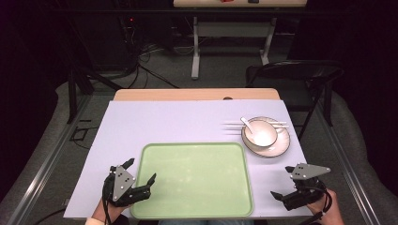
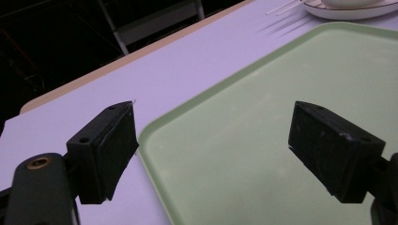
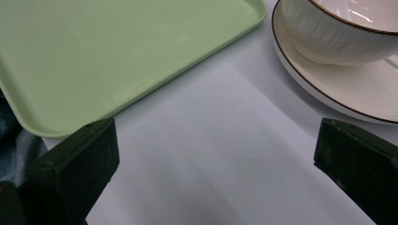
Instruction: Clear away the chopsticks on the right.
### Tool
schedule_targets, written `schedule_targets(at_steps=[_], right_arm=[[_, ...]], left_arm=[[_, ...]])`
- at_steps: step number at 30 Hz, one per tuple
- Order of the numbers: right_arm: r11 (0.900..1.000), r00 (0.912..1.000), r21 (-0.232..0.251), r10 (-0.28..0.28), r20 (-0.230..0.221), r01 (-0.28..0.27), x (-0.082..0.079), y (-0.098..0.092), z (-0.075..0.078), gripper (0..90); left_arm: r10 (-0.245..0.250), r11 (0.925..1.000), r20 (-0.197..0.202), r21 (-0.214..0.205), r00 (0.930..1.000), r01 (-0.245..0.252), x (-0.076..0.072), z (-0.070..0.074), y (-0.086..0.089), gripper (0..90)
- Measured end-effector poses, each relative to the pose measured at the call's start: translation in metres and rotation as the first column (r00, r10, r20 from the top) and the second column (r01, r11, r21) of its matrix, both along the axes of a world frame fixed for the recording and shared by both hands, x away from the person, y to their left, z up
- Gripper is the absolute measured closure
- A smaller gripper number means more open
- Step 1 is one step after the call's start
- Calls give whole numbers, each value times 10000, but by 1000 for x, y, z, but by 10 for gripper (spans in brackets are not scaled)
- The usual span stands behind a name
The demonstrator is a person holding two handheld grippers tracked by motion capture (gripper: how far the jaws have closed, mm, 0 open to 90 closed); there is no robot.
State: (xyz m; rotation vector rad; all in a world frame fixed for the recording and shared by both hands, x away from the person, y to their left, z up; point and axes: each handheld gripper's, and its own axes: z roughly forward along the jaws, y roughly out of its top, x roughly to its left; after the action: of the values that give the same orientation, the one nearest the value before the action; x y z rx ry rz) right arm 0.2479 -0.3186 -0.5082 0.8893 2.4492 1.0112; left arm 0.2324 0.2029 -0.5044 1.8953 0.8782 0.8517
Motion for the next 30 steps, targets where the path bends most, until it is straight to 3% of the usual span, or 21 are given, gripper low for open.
schedule_targets(at_steps=[7,8,14,21,30], right_arm=[[9999,9992,-99,109,-374,-113,5,-1,3,0],[9990,9963,-231,364,-774,-383,12,-3,9,0],[9990,9963,-231,364,-774,-383,12,-3,9,0],[9956,9935,-491,756,-852,-800,31,-7,26,0],[9928,9923,-723,890,-862,-953,55,-10,41,0]], left_arm=[[-9,10000,36,-10,10000,9,0,0,0,155],[-9,10000,36,-10,10000,9,0,0,0,155],[-9,10000,36,-10,10000,9,0,0,0,155],[5,10000,18,7,10000,-5,0,0,0,155],[7,10000,23,12,10000,-7,1,0,-2,155]])
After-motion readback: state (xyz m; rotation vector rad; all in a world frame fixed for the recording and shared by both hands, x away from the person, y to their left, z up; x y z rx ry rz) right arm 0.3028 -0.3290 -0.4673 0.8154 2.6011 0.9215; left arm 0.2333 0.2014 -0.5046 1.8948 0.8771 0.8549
